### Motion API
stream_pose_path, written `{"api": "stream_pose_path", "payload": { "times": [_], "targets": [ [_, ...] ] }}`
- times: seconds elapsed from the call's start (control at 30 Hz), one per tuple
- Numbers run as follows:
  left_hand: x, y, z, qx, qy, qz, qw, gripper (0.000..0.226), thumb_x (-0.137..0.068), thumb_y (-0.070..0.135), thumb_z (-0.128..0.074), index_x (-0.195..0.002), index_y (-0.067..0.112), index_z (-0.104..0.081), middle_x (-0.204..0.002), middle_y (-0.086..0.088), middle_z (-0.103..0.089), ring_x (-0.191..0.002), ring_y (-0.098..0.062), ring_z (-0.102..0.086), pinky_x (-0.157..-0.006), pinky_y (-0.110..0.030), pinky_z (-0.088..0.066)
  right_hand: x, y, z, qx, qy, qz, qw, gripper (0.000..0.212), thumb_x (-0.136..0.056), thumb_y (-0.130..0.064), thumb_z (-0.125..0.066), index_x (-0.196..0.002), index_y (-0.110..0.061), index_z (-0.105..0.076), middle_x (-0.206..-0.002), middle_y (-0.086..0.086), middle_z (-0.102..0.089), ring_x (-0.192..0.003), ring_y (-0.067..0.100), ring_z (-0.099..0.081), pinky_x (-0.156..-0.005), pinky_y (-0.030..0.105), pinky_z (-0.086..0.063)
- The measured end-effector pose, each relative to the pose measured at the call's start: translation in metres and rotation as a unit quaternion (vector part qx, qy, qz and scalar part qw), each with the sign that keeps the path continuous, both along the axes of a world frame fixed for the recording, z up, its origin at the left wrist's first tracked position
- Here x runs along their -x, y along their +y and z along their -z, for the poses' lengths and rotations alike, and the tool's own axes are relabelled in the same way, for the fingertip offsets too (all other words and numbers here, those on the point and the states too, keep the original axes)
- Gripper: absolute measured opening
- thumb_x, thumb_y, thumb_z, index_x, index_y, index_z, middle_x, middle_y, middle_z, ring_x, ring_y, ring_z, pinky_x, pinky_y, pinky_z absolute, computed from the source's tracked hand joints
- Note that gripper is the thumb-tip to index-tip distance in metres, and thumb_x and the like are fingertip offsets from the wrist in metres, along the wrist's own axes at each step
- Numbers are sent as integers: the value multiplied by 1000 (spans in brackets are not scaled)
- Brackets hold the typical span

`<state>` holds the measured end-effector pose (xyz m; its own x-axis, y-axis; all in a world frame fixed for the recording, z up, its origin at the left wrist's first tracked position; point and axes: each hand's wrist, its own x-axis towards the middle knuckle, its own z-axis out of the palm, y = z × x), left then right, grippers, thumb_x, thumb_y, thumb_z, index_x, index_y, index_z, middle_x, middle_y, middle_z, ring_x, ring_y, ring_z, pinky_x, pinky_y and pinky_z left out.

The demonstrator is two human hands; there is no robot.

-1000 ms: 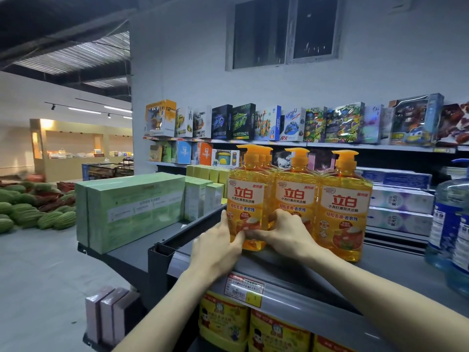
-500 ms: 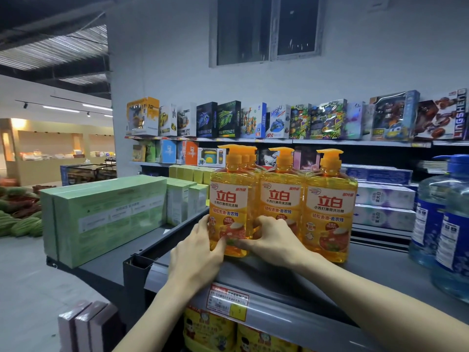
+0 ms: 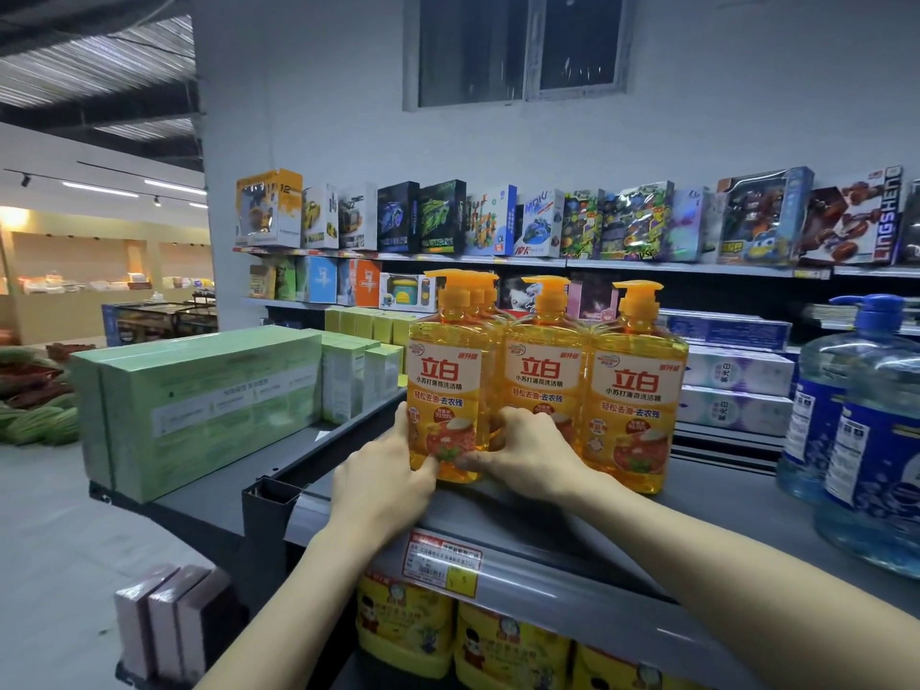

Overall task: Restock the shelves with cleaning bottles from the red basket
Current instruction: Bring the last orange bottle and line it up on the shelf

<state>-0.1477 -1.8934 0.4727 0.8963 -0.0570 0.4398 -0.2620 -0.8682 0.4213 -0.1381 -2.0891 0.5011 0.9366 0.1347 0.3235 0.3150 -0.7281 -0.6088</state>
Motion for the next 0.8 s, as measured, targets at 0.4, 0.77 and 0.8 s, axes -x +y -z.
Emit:
{"api": "stream_pose_path", "payload": {
  "times": [0.4,0.77,0.8],
  "targets": [
    [16,2,-16,13,84,29,996,42,-98,48,-51,-136,29,-53,-118,-6,-72,-106,-30,-68,-93,-43,-57,41,7,-13,266,29,91,959,43,-100,-63,-48,-122,-27,-56,-115,1,-68,-98,26,-65,-87,42,-56],
    [145,-95,-35,-112,50,35,992,40,-99,45,-51,-127,21,-66,-123,-2,-70,-114,-26,-65,-96,-43,-56,187,-79,-24,294,8,111,949,36,-103,-46,-41,-122,-21,-59,-125,7,-67,-111,31,-63,-88,43,-50],
    [161,-111,-36,-116,49,49,991,43,-100,46,-51,-131,20,-65,-126,-2,-70,-116,-25,-65,-98,-44,-55,206,-94,-24,293,6,120,948,38,-102,-47,-41,-124,-22,-59,-127,6,-67,-113,30,-62,-91,44,-51]
  ]
}}
